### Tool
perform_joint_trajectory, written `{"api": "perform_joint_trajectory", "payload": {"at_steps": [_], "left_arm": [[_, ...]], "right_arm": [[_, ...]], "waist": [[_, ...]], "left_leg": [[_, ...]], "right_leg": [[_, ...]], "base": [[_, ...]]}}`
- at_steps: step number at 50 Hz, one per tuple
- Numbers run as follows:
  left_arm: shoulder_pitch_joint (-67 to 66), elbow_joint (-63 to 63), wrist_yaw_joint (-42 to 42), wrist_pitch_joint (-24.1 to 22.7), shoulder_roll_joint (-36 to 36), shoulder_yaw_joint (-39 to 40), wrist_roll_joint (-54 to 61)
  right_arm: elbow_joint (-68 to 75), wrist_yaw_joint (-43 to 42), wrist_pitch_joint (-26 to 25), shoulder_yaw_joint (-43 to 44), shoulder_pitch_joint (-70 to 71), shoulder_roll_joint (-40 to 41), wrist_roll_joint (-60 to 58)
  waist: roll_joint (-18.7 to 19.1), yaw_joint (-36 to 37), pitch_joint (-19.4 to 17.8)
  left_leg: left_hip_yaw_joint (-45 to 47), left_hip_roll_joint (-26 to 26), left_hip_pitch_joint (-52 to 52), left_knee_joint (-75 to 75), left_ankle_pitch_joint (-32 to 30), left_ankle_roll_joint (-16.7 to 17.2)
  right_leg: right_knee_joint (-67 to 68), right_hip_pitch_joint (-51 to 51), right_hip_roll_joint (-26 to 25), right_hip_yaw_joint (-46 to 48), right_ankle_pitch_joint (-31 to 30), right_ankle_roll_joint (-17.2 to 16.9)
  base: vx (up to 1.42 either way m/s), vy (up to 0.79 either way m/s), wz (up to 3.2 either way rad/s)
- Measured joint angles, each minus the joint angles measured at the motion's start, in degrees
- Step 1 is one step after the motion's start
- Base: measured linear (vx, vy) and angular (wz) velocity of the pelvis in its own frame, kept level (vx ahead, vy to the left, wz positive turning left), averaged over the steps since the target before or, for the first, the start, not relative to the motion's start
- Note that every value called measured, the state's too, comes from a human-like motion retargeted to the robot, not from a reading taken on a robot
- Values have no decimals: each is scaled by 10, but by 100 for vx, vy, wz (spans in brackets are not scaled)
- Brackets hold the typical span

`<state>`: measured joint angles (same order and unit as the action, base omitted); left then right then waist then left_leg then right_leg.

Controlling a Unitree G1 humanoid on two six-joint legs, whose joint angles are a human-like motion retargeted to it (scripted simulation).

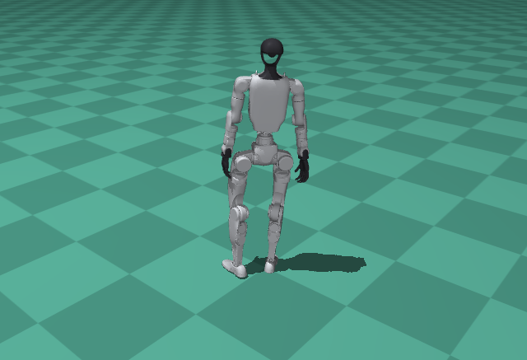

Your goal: In place motions

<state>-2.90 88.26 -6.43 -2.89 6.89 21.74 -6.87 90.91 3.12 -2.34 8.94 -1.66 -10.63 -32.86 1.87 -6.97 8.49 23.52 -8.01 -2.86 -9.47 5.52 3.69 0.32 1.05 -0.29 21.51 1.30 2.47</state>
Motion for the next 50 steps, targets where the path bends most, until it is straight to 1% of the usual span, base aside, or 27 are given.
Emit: {"api": "perform_joint_trajectory", "payload": {"at_steps": [3, 4, 5, 8, 11, 15, 17, 20, 23, 25, 28, 30, 35, 38, 40, 42, 43, 45, 47, 48, 50], "left_arm": [[-2, 2, -1, 2, 4, 11, 0], [-2, 2, -4, 0, 4, 12, 1], [-1, 3, -8, -2, 5, 12, 3], [0, 0, -16, -5, 6, 14, 7], [-4, -11, -13, -8, 8, 11, 12], [-13, -8, -3, -6, 9, 18, 22], [-21, 1, -6, -4, 6, 25, 28], [-40, 15, -14, -3, -1, 35, 36], [-58, 39, -18, 1, -8, 39, 28], [-72, 62, -14, 4, -14, 41, 16], [-90, 86, -9, 7, -23, 48, 3], [-98, 91, -7, 12, -29, 56, -1], [-101, 90, -4, 19, -25, 69, 10], [-91, 68, 0, 22, -13, 67, 17], [-93, 50, 4, 15, -8, 64, 20], [-76, 36, 8, 19, 2, 60, 25], [-75, 27, 11, 16, 4, 59, 26], [-60, 12, 15, 19, 8, 57, 28], [-51, -8, 23, 12, 9, 54, 31], [-37, -20, 29, 12, 10, 52, 37], [-16, -37, 33, 8, 10, 47, 45]], "right_arm": [[12, -10, -11, 0, 3, -4, -5], [14, -11, -14, 2, 5, -6, -5], [14, -12, -16, 5, 6, -8, -4], [9, -12, -14, 2, 5, -11, 6], [7, -14, -14, -8, 9, -13, 15], [4, -8, -19, -21, 17, -8, 11], [-3, -5, -18, -23, 20, -6, 10], [-27, 3, -11, -26, 20, -2, 10], [-47, 13, -5, -22, 27, -3, -1], [-55, 15, -4, -17, 32, -5, -11], [-58, 13, -1, -18, 40, -9, -7], [-60, 17, -1, -17, 42, -10, -2], [-53, 15, -7, -6, 27, -13, 2], [-36, 7, -15, 2, 11, -14, -2], [-30, 0, -19, 3, -7, -11, -5], [-14, -5, -25, 11, -10, -15, -16], [-11, -9, -27, 11, -20, -14, -17], [2, -13, -30, 14, -19, -18, -21], [7, -21, -32, 14, -33, -17, -22], [13, -24, -34, 17, -31, -18, -24], [20, -30, -36, 21, -35, -18, -24]], "waist": [[-15, -4, 2], [-17, -2, 0], [-18, 1, -3], [-14, 11, -25], [-9, 39, -71], [-19, 89, -129], [-32, 127, -151], [-57, 181, -190], [-69, 230, -223], [-77, 253, -234], [-81, 263, -231], [-75, 257, -223], [-44, 217, -170], [-26, 189, -128], [-27, 180, -107], [-13, 156, -87], [-14, 150, -77], [-3, 123, -64], [-5, 106, -49], [0, 87, -46], [3, 68, -39]], "left_leg": [[-41, 14, -48, -99, 31, -58], [-42, 14, -63, -129, 44, -67], [-35, 11, -76, -153, 55, -69], [-28, 17, -121, -162, 63, -60], [7, 16, -177, -109, 75, -62], [-12, 21, -282, -48, 81, -65], [-8, 7, -342, -42, 81, -73], [8, -21, -415, -37, 74, -82], [25, -61, -455, -32, 70, -79], [30, -77, -469, -28, 64, -78], [21, -92, -472, -40, 60, -77], [22, -98, -463, -58, 62, -74], [27, -91, -426, -109, 64, -62], [15, -66, -370, -125, 59, -49], [26, -48, -313, -114, 50, -42], [8, -37, -279, -119, 45, -38], [11, -28, -250, -110, 39, -35], [-4, -22, -227, -117, 35, -33], [-2, -10, -179, -104, 19, -31], [-18, -7, -163, -111, 11, -29], [-34, 0, -131, -111, -25, -26]], "right_leg": [[0, 3, 20, -22, -4, 5], [1, 4, 25, -29, -6, 7], [2, 6, 27, -33, -8, 8], [3, -1, 22, -39, -13, 13], [9, -21, 12, -48, -15, 22], [24, -44, 13, -67, -14, 42], [39, -43, 26, -85, -16, 47], [57, -42, 56, -117, -24, 37], [69, -38, 78, -159, -30, 25], [79, -29, 94, -187, -32, 20], [87, -13, 107, -210, -37, 22], [87, -8, 107, -214, -38, 22], [82, -1, 85, -196, -33, 20], [77, 2, 75, -173, -29, 19], [63, -4, 78, -171, -31, 17], [66, -3, 69, -151, -22, 18], [59, -6, 71, -149, -22, 18], [62, -6, 64, -126, -11, 22], [52, -13, 67, -113, -6, 24], [54, -15, 64, -95, 3, 26], [53, -19, 61, -73, 13, 31]], "base": [[-16, -8, -46], [-23, -10, -50], [-22, -9, -33], [-18, -3, -26], [-23, -2, -42], [-20, -4, -58], [-15, -4, -81], [-11, -6, -95], [-11, 1, -117], [-7, 5, -109], [-4, 8, -68], [-3, 5, -23], [2, 6, 46], [11, 8, 68], [12, 4, 37], [15, 4, 61], [17, 4, 56], [16, 3, 72], [13, 0, 81], [13, -1, 107], [12, 0, 98]]}}
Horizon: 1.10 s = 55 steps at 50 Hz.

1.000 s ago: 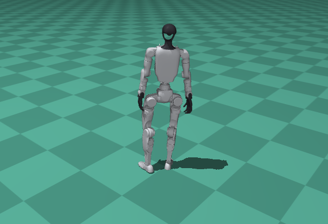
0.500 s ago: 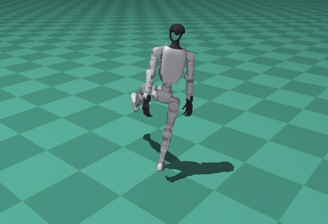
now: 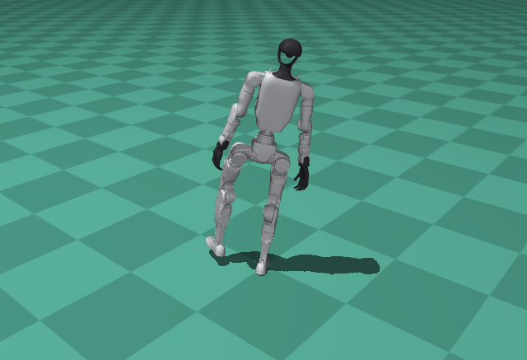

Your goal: In place motions

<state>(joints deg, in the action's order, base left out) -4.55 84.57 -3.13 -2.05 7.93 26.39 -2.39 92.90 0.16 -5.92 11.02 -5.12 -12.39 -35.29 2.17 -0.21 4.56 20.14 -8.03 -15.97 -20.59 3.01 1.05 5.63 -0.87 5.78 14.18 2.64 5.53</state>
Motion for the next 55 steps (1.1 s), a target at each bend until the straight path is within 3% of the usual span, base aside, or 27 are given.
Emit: {"api": "perform_joint_trajectory", "payload": {"at_steps": [4, 8, 13, 17, 33, 38, 40, 45, 50, 55], "left_arm": [[27, -24, -5, -8, -2, -27, 2], [47, -39, -9, -15, -10, -59, -12], [45, -54, -6, -30, -26, -77, -47], [30, -31, -11, -35, -28, -73, -68], [-63, 114, -42, 4, 20, 47, -44], [-60, 118, -38, 7, 30, 41, -67], [-54, 114, -38, 5, 31, 41, -61], [-20, 108, -32, 5, 35, 32, -38], [23, 70, -36, -3, 33, -5, -16], [65, 31, -32, -5, 41, -26, -17]], "right_arm": [[6, -6, -1, 6, -11, 7, 3], [6, -6, 1, 12, -10, 14, 3], [-8, 8, 10, 10, 9, 17, 0], [-32, 21, 20, 4, 26, 20, 3], [-60, 55, 50, -51, 79, 28, 23], [-64, 47, 59, -30, 81, 21, 15], [-64, 40, 61, -21, 78, 18, 18], [-49, 18, 62, -2, 54, 7, 27], [-31, -2, 59, 4, 28, -5, 48], [-9, -11, 55, 2, 12, -1, 61]], "waist": [[-2, -22, 18], [-2, -30, 33], [11, -39, 44], [17, -59, 48], [-32, 6, 44], [-16, 25, 42], [-6, 19, 41], [3, -58, 9], [14, -137, -47], [41, -220, -114]], "left_leg": [[-9, 16, 59, 24, -73, 16], [-16, 32, 101, 49, -93, 35], [12, 36, 134, 110, -63, 66], [27, 39, 134, 144, -38, 66], [54, 77, 145, 162, 39, 11], [32, 59, 138, 155, 49, 1], [31, 45, 135, 150, 49, -2], [-24, 37, 143, 134, 48, -19], [-66, 23, 164, 122, 51, -33], [-102, -25, 174, 101, 58, -44]], "right_leg": [[-12, -6, -1, 37, 5, -6], [-20, -3, -2, 66, 9, -13], [-24, 8, -17, 98, 12, -24], [-32, 7, -20, 126, 11, -37], [-9, 18, 12, 110, -13, -83], [168, 89, 36, 98, -63, -77], [278, 143, 42, 78, -81, -44], [323, 243, 53, 74, -79, -46], [178, 355, 86, 92, -73, -41], [66, 476, 96, 16, -49, -28]], "base": [[11, 0, 81], [11, 4, 65], [12, 7, 55], [15, 11, 60], [25, 19, -9], [19, 25, -3], [15, 22, 25], [9, 7, 99], [-2, 3, 78], [-7, 2, 64]]}}
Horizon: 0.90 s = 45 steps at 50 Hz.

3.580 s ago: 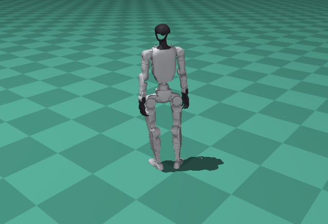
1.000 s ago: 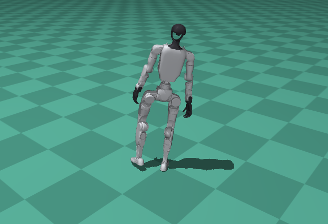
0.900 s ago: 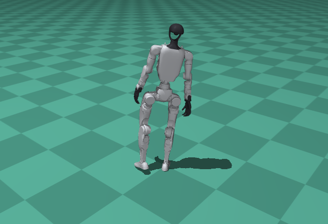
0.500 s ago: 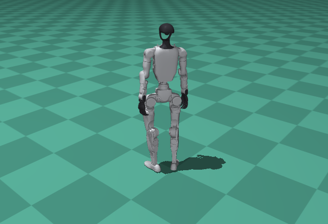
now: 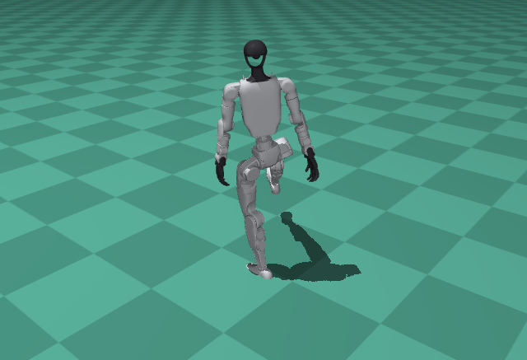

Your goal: In place motions

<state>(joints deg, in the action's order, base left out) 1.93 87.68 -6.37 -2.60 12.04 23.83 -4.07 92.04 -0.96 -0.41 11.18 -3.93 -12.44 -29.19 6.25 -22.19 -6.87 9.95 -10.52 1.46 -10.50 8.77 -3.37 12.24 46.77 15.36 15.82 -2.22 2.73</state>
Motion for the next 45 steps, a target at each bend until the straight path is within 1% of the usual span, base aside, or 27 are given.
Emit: {"api": "perform_joint_trajectory", "payload": {"at_steps": [3, 5, 8, 11, 13, 15, 18, 21, 23, 25, 27, 28, 30, 33, 35, 38, 42, 45], "left_arm": [[14, -17, 2, -4, 4, -20, 1], [23, -24, 2, -6, 5, -35, 1], [27, -30, 2, -7, 1, -50, -5], [13, -37, 4, -13, -11, -49, -9], [5, -31, -1, -15, -16, -35, -14], [-17, -25, -1, -15, -25, -25, -16], [-44, 8, -9, -13, -23, 2, -29], [-77, 41, -12, -8, -19, 20, -42], [-98, 64, -13, -2, -16, 31, -52], [-121, 74, -10, 1, -20, 36, -55], [-130, 93, -11, 9, -15, 50, -61], [-136, 96, -11, 10, -16, 56, -60], [-147, 95, -13, 12, -20, 67, -55], [-158, 85, -21, 14, -23, 82, -43], [-155, 76, -29, 17, -20, 90, -40], [-141, 65, -32, 19, -11, 97, -45], [-115, 55, -28, 18, -4, 83, -39], [-100, 46, -27, 14, -3, 63, -39]], "right_arm": [[19, -3, -8, 5, -11, 6, 4], [29, -5, -13, 11, -18, 11, 8], [32, -7, -14, 18, -29, 18, 19], [23, -7, -12, 16, -37, 21, 21], [18, 6, -14, 14, -23, 20, 19], [6, 6, -9, 10, -23, 21, 18], [-17, 27, -8, 2, 0, 16, 13], [-44, 38, -1, -5, 13, 15, 12], [-63, 46, 5, -11, 22, 15, 12], [-76, 44, 11, -18, 21, 18, 10], [-89, 56, 13, -24, 41, 14, 4], [-93, 60, 14, -27, 47, 13, -1], [-102, 67, 16, -35, 59, 13, -12], [-120, 77, 21, -54, 73, 17, -27], [-133, 83, 26, -68, 83, 22, -35], [-142, 88, 30, -77, 91, 27, -43], [-137, 86, 30, -66, 90, 26, -55], [-117, 73, 27, -55, 77, 21, -60]], "waist": [[13, -26, -28], [17, -35, -42], [15, -33, -45], [3, -24, -28], [-16, -2, -12], [-24, 13, 9], [-46, 63, 41], [-49, 97, 74], [-49, 122, 95], [-42, 136, 115], [-49, 176, 136], [-51, 188, 146], [-63, 213, 162], [-82, 234, 165], [-85, 244, 161], [-88, 249, 155], [-80, 245, 147], [-71, 217, 144]], "left_leg": [[-20, -27, 0, -15, 3, -6], [-30, -38, 0, -24, 5, -10], [-34, -37, 4, -29, 7, -12], [-28, -18, 14, -15, 3, -10], [-8, 6, 17, -15, 9, -9], [3, 22, 21, 0, 6, -8], [51, 50, 23, 4, 14, -5], [79, 58, 11, 11, 16, 2], [97, 62, 4, 17, 16, 7], [104, 59, 1, 34, 9, 13], [132, 67, -13, 32, 15, 18], [137, 70, -20, 34, 15, 20], [152, 87, -32, 39, 13, 22], [177, 106, -31, 49, 10, 29], [190, 103, -30, 54, 5, 35], [204, 97, -31, 64, -7, 45], [210, 81, -37, 71, -25, 57], [181, 73, -52, 66, -37, 60]], "right_leg": [[-28, 38, 6, -35, 8, 16], [-34, 49, 11, -55, 11, 19], [-37, 33, 15, -54, 7, 15], [-26, -13, 22, -19, -1, 3], [-5, -53, 21, 5, -10, -5], [10, -109, 16, 38, -21, -13], [63, -176, -4, 48, -37, -19], [108, -247, -30, 52, -57, -18], [132, -297, -52, 39, -70, -14], [115, -346, -76, 34, -86, -14], [103, -388, -86, 8, -78, -14], [83, -407, -87, 7, -70, -21], [21, -442, -84, 7, -37, -61], [-70, -464, -80, -4, -6, -78], [-98, -461, -83, -13, 10, -73], [-115, -455, -89, -21, 8, -68], [-109, -444, -94, -12, 14, -61], [-113, -451, -97, 19, 21, -55]], "base": [[0, -3, 58], [2, -3, 50], [2, 0, 19], [6, 5, -11], [8, 3, -66], [9, 1, -73], [8, -2, -120], [3, -4, -89], [1, -6, -76], [-5, -11, -65], [-9, -6, -103], [-12, -11, -92], [-15, -18, -78], [-17, -20, -75], [-26, -28, -68], [-26, -27, -27], [-26, -25, 21], [-14, -17, 80]]}}
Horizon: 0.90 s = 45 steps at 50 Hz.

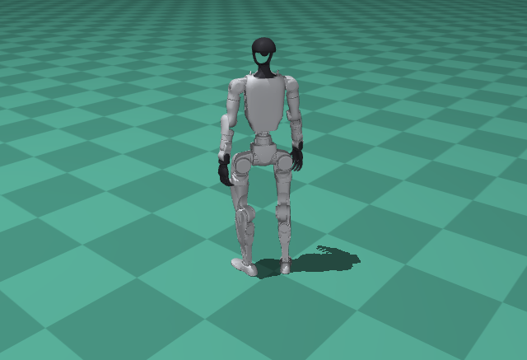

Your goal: In place motions

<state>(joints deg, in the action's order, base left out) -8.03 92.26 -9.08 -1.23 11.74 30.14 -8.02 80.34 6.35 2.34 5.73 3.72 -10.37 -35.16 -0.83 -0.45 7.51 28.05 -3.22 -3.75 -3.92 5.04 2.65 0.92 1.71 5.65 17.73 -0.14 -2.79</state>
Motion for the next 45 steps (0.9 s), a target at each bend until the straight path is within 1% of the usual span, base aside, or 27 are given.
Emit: {"api": "perform_joint_trajectory", "payload": {"at_steps": [3, 7, 10, 17, 24, 30, 33, 35, 37, 38, 40, 42, 43, 44, 45], "left_arm": [[4, -15, -5, 0, -1, -13, -14], [10, -29, -5, -4, -6, -26, -23], [8, -29, -7, -7, -12, -29, -23], [-10, -16, -10, -5, -15, -25, -30], [-12, -9, -7, -2, -1, -15, -25], [8, -20, -3, -2, 26, -7, -10], [15, -34, -4, -2, 39, 12, 4], [19, -45, -10, -3, 52, 20, 21], [26, -48, -13, 0, 67, 22, 30], [32, -49, -10, 2, 77, 24, 30], [44, -47, -2, 5, 95, 27, 28], [59, -47, 4, 6, 113, 22, 27], [68, -47, 5, 6, 121, 16, 28], [76, -48, 4, 6, 128, 10, 29], [82, -49, 4, 7, 134, 5, 30]], "right_arm": [[44, -25, -14, 15, -15, -4, 4], [99, -61, -29, 41, -33, -12, 37], [115, -74, -35, 56, -50, -14, 53], [101, -63, -37, 62, -68, -13, 45], [71, -41, -25, 53, -56, -15, 35], [48, -26, -6, 52, -38, -27, 38], [36, -25, 4, 47, -21, -32, 43], [24, -29, 14, 40, -10, -37, 52], [17, -33, 22, 37, -4, -44, 57], [15, -35, 27, 39, -2, -50, 56], [15, -39, 34, 46, -4, -62, 57], [17, -45, 37, 65, -19, -74, 66], [17, -48, 38, 78, -30, -78, 73], [17, -51, 40, 90, -41, -81, 79], [17, -54, 43, 102, -52, -83, 85]], "waist": [[5, -17, 4], [9, -14, 3], [9, -13, 0], [9, -16, 3], [0, -10, -4], [-10, -13, -22], [-10, -31, -40], [-7, -47, -59], [-9, -56, -69], [-10, -66, -74], [-12, -86, -84], [-18, -86, -92], [-24, -82, -95], [-30, -79, -99], [-38, -77, -103]], "left_leg": [[-18, -3, -9, -2, -7, 3], [-31, -6, -14, -5, -13, 6], [-38, -3, -12, -4, -15, 6], [-41, 4, -9, -2, -12, 2], [-32, 11, -6, 2, -7, -6], [-38, 0, -16, 1, -8, -10], [-39, -18, -23, 2, -11, -13], [-37, -32, -23, 8, -16, -15], [-32, -39, -27, 10, -20, -15], [-33, -43, -33, 9, -23, -15], [-45, -48, -44, 6, -28, -13], [-52, -50, -52, 3, -32, -12], [-54, -49, -55, 2, -34, -10], [-56, -46, -56, 2, -36, -9], [-58, -42, -57, 2, -37, -8]], "right_leg": [[-6, -8, -3, 20, 5, 5], [-4, -12, -3, 33, 11, 8], [-4, -20, -3, 41, 16, 11], [-5, -24, 1, 45, 18, 9], [4, -17, 8, 35, 17, 2], [56, 12, 11, 34, 30, -6], [103, 41, 0, 19, 15, -12], [130, 60, -16, -26, 2, -22], [138, 72, -23, -69, 2, -30], [137, 76, -17, -75, 6, -30], [125, 77, 4, -57, 11, -19], [101, 75, 26, -39, -7, -4], [88, 75, 37, -36, -26, 2], [75, 73, 46, -39, -43, -8], [63, 71, 54, -46, -58, -25]], "base": [[-5, -6, 56], [-6, -2, 30], [2, 1, 21], [7, 4, 4], [7, 5, -10], [6, -1, -1], [-7, -17, -12], [-20, -19, -24], [-24, -16, -26], [-25, -16, 3], [-20, -21, 36], [-14, -26, 32], [-13, -31, 25], [-12, -34, 27], [-14, -39, 28]]}}
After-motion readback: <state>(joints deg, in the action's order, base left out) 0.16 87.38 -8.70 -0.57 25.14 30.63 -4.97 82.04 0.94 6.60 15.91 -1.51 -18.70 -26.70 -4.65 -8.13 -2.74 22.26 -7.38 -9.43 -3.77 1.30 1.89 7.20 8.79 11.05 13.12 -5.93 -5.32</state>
